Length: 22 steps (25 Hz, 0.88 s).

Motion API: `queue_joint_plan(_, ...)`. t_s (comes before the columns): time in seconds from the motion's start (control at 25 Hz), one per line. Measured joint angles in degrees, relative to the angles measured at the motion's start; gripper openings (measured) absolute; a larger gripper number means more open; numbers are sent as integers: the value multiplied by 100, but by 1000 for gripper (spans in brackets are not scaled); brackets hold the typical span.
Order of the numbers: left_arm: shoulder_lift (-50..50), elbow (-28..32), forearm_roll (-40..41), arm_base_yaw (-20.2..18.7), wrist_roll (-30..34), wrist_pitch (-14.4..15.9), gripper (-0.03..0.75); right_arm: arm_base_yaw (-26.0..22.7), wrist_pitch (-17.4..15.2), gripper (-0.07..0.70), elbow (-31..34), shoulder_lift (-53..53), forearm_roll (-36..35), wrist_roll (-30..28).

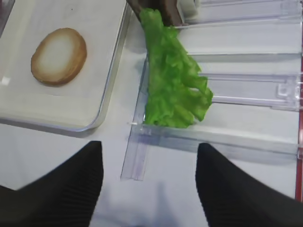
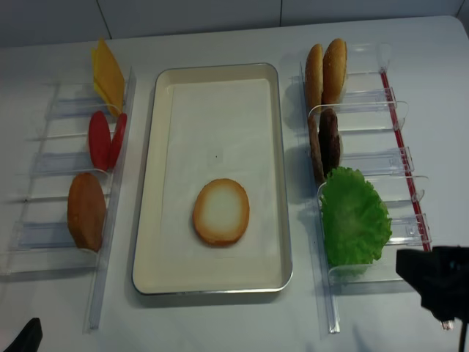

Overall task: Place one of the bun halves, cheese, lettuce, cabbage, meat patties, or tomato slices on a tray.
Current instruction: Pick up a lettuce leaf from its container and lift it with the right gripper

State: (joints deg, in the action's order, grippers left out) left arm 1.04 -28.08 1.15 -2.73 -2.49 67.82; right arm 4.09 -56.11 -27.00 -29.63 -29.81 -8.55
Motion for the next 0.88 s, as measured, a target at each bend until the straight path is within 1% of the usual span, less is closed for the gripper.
queue_joint_plan(0.2,0,0,0,0,0,0,545,0,572,458,0,-890,-251,-581)
queue_joint_plan(0.4,0,0,0,0,0,0,545,0,1052,458,0,-1811,-884,-1431)
queue_joint_plan(0.52,0,0,0,0,0,0,545,0,1233,458,0,-2308,-1274,-1916)
queue_joint_plan(0.64,0,0,0,0,0,0,545,0,1339,458,0,-2693,-1529,-2269)
queue_joint_plan(0.76,0,0,0,0,0,0,545,0,1375,458,0,-2958,-1740,-2450)
queue_joint_plan(0.88,0,0,0,0,0,0,545,0,1396,458,0,-3128,-2089,-2842)
